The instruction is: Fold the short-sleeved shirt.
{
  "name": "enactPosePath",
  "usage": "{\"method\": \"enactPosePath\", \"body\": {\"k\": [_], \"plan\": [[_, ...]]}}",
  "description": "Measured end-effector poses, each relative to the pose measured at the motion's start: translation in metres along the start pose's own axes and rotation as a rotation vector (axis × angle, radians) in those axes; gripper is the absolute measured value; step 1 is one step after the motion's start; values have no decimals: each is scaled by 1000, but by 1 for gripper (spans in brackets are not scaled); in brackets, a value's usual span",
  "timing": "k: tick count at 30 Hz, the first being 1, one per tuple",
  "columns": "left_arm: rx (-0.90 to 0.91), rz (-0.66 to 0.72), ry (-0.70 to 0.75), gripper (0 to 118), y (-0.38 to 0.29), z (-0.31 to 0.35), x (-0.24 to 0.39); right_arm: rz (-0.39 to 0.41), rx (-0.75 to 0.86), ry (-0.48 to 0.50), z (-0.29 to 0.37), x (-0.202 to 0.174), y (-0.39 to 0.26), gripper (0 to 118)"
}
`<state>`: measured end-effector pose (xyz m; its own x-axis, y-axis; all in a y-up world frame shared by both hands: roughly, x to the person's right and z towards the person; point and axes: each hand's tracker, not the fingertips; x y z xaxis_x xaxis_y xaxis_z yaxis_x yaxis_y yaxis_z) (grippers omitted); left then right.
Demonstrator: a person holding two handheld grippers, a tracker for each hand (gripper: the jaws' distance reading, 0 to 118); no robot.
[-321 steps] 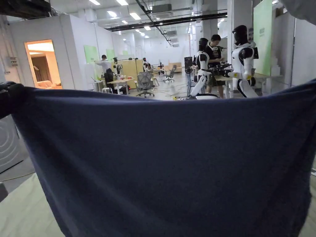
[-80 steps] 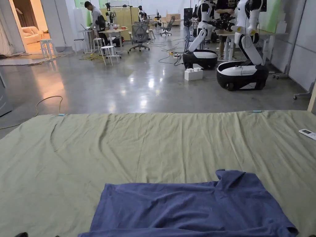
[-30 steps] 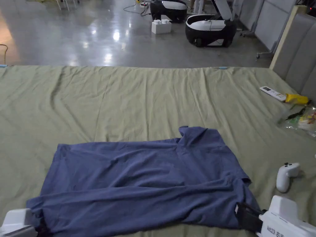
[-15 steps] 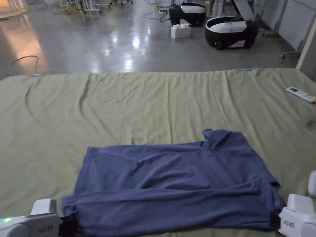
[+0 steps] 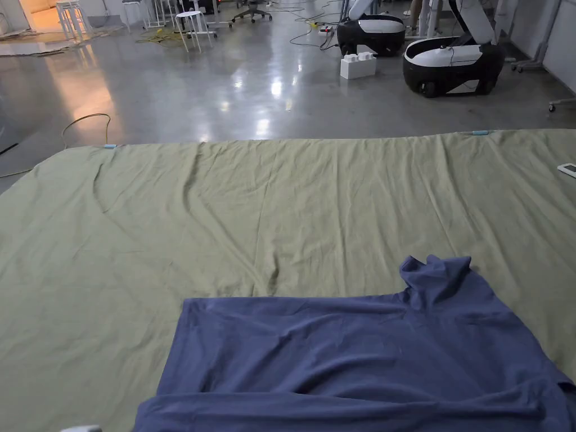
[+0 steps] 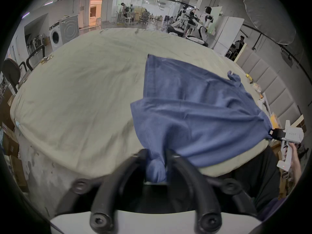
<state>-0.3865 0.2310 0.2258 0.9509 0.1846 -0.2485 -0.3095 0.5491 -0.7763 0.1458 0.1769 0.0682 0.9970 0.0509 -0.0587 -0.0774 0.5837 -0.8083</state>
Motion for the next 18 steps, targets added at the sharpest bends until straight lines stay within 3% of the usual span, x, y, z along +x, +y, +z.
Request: {"method": "enactPosePath", "body": {"k": [1,2,3,4,7,11,13,18], "plan": [[-5,-1,41,49,-3,-4,1,4,-36,9,-4,2,0,17],[7,0,80,78,-6,-7,1,-21,-31,12,-4,7,0,39],[9,3,106,90,-9,-5,1,-40,-4,7,4,8,2,56],[83,16,70,90,-10,6,0,-54,26,6,16,7,5,67],[269,14,46,90,-10,51,12,-64,173,46,44,17,9,67],[652,-66,-9,92,-24,134,52,-97,485,272,109,17,7,71],[773,-70,-46,95,-29,164,70,-92,607,351,162,-2,6,76],[924,-159,-22,92,-42,199,124,7,773,348,215,-34,5,77]]}}
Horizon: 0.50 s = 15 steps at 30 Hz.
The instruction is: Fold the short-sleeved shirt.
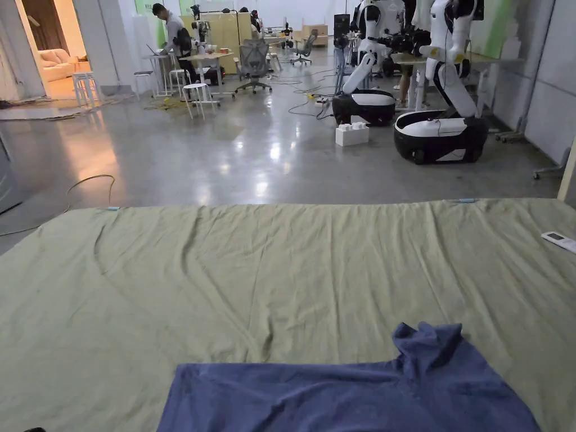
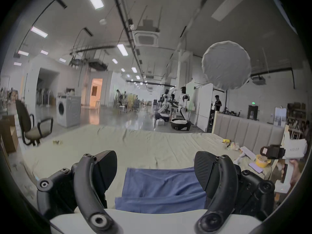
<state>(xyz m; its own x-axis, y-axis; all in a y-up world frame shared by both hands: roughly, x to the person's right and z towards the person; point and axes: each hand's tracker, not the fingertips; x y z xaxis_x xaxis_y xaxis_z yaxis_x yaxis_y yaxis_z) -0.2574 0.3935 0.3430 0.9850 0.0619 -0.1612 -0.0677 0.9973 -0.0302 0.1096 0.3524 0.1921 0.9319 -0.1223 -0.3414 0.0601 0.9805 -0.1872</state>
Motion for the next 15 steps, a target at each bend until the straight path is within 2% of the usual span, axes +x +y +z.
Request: {"method": "enactPosePath", "body": {"k": [1,2,4,5,6,7,8,9,10,15], "plan": [[-21,-44,14,87,1,-1,9,22,12,7,2,-6,5,76],[-27,-88,33,74,2,-3,18,34,16,23,-2,-6,6,69],[-29,-121,15,70,2,-2,28,50,32,48,1,-15,13,62],[-29,-113,-3,59,5,0,28,54,48,62,2,-18,17,51],[-35,-96,-33,40,10,3,28,49,55,71,2,-20,20,34],[-44,-40,-85,17,15,5,27,40,60,75,2,-23,21,17],[-38,-18,-71,4,16,5,28,41,79,89,3,-25,22,14],[-32,-15,-54,3,17,6,29,36,86,104,1,-27,24,11],[-47,-7,-62,0,20,6,27,3,53,108,-1,-25,23,2],[-60,-27,-29,0,19,3,24,27,23,97,-9,-29,16,0]]}}
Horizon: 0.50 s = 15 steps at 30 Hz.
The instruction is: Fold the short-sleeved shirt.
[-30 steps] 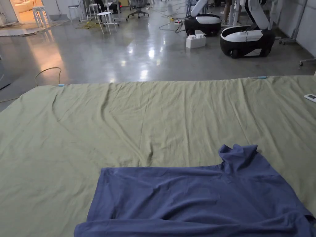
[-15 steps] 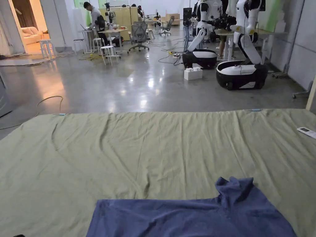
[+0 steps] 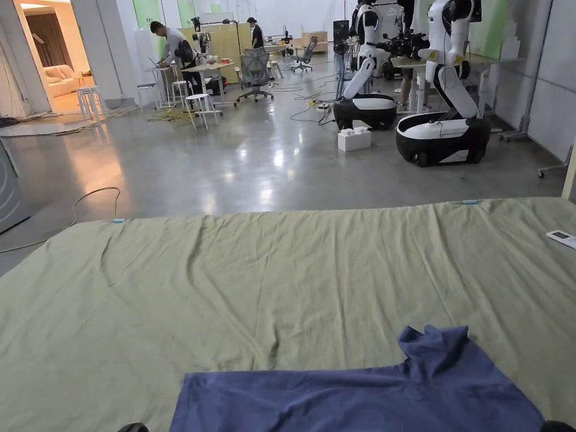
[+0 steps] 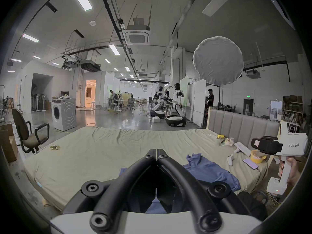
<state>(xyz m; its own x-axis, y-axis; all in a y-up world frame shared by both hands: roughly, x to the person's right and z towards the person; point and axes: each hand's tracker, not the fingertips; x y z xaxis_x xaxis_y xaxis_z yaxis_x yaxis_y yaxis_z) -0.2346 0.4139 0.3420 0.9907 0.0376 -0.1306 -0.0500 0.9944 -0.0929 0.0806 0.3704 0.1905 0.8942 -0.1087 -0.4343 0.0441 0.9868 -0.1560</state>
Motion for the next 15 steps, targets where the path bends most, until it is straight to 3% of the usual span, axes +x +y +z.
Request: {"method": "enactPosePath", "body": {"k": [6,10,12,13,14,15], "plan": [[-93,51,24,0,-4,-35,-23,-25,-56,-2,-13,11,-10,0],[-263,244,20,0,-30,-105,-64,-112,-117,-14,-29,26,-27,0],[-378,276,18,23,-46,-150,-78,-124,-162,-38,-36,32,-36,0],[-380,268,-4,47,-54,-170,-85,-119,-176,-47,-40,34,-40,0],[-400,248,-55,79,-62,-195,-93,-121,-201,-56,-45,38,-44,0],[-418,255,-83,87,-70,-226,-103,-127,-228,-61,-49,38,-46,0]]}}
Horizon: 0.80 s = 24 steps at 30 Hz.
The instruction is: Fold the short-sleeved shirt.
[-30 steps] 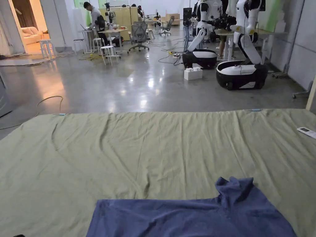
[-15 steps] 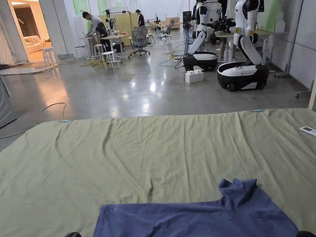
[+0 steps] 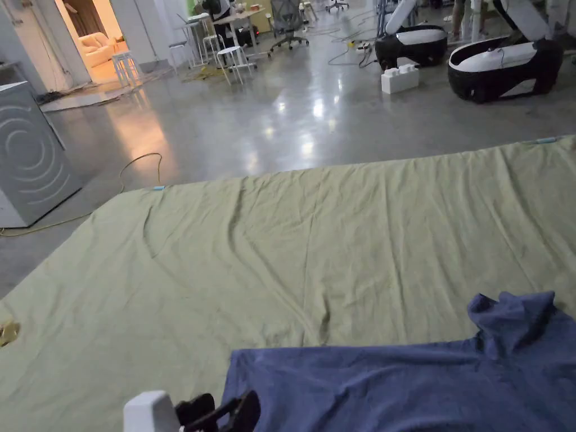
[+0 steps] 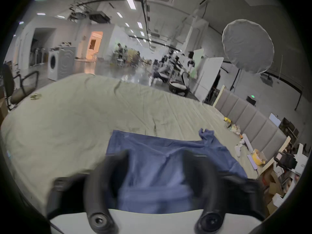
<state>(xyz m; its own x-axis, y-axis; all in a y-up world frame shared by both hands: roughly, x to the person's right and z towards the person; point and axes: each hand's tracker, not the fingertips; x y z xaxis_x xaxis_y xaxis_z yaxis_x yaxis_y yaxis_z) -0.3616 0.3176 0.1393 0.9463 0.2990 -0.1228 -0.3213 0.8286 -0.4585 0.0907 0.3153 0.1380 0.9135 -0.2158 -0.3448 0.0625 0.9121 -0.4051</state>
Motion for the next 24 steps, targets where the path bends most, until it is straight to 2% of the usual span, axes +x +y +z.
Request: {"method": "enactPosePath", "body": {"k": [4,5,6,10,11,12,13,15,16,19,20,21,22,23,24], "plan": [[-96,42,90,86,30,-114,-38,-25,-66,-12,-15,9,-6,0],[-138,30,179,86,33,-144,-47,-29,-79,-21,-17,11,-8,0],[-168,-7,207,85,34,-167,-54,-37,-92,-30,-20,14,-10,0],[-297,-18,287,77,25,-226,-69,-65,-148,-66,-31,26,-16,0],[-327,-21,304,63,21,-236,-70,-68,-158,-70,-35,28,-17,0],[-347,-51,341,43,15,-244,-64,-70,-176,-74,-37,31,-18,0],[-351,-95,361,30,8,-245,-58,-66,-184,-78,-40,32,-17,0],[-324,-235,349,14,-5,-243,-41,-52,-192,-75,-47,34,-14,0],[-350,-236,325,8,-7,-242,-35,-49,-199,-68,-51,38,-12,0],[-397,-254,361,8,-11,-254,-28,-37,-211,-56,-84,48,7,0],[-435,-214,361,7,-5,-259,-31,-30,-212,-58,-99,58,16,1],[-463,-172,355,7,4,-269,-47,-29,-214,-61,-120,67,29,4],[-484,-152,349,7,9,-271,-49,-31,-222,-67,-143,77,41,18],[-504,-156,341,7,13,-272,-51,-25,-266,-92,-170,91,52,51],[-516,-172,337,7,14,-273,-50,-2,-296,-118,-198,103,58,71]]}}
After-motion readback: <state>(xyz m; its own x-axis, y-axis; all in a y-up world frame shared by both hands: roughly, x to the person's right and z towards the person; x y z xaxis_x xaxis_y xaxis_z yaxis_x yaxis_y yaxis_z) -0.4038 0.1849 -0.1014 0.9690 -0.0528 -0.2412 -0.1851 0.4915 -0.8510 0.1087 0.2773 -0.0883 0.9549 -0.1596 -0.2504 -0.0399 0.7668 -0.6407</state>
